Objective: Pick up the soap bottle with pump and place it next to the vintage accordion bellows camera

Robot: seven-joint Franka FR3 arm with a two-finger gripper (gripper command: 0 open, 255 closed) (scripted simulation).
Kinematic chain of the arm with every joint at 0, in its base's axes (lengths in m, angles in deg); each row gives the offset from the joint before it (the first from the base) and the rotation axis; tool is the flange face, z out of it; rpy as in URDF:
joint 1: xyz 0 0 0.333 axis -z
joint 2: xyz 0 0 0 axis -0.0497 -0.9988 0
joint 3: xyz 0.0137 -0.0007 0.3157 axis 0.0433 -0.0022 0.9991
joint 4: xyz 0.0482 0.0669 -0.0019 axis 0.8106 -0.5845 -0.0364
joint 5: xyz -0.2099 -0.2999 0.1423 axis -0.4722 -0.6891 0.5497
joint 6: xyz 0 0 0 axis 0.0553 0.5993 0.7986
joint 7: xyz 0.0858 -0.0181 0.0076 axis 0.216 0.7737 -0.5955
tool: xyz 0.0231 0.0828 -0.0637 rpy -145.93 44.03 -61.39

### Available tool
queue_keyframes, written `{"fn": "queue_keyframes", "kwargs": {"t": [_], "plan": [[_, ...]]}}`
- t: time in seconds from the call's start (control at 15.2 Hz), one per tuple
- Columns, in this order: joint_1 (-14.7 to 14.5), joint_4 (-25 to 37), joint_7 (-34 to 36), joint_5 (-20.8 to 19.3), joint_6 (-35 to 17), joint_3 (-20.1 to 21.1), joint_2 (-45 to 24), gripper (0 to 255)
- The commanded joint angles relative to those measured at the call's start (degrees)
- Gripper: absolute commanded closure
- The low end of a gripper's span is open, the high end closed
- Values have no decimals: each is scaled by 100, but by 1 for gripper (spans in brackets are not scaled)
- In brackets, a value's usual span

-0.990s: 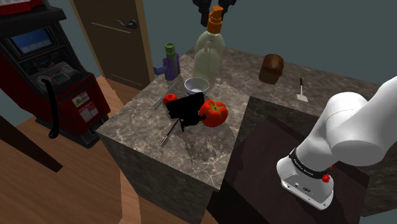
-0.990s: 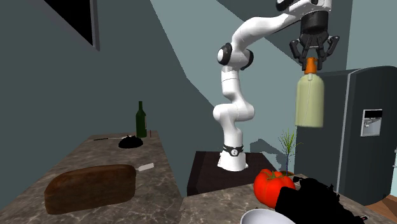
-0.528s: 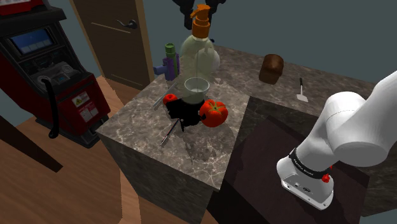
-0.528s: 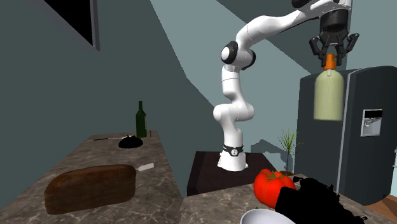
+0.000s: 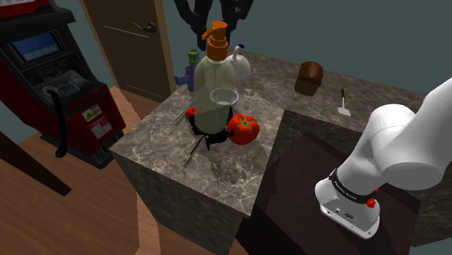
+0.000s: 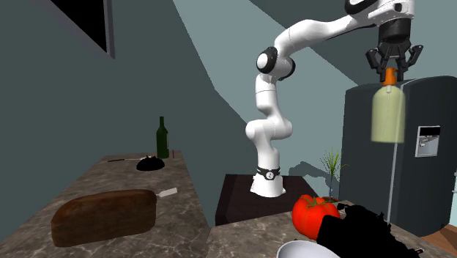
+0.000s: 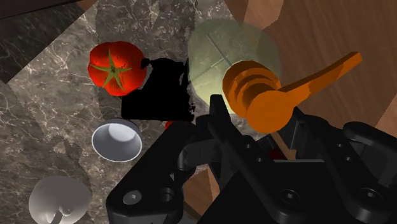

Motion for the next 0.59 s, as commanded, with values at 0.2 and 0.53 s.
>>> {"fn": "queue_keyframes", "kwargs": {"t": [0.2,0.53], "plan": [[-9,-588,-25,53,-411,-22,190,255],[-21,-1120,-42,91,-810,-32,327,255]]}}
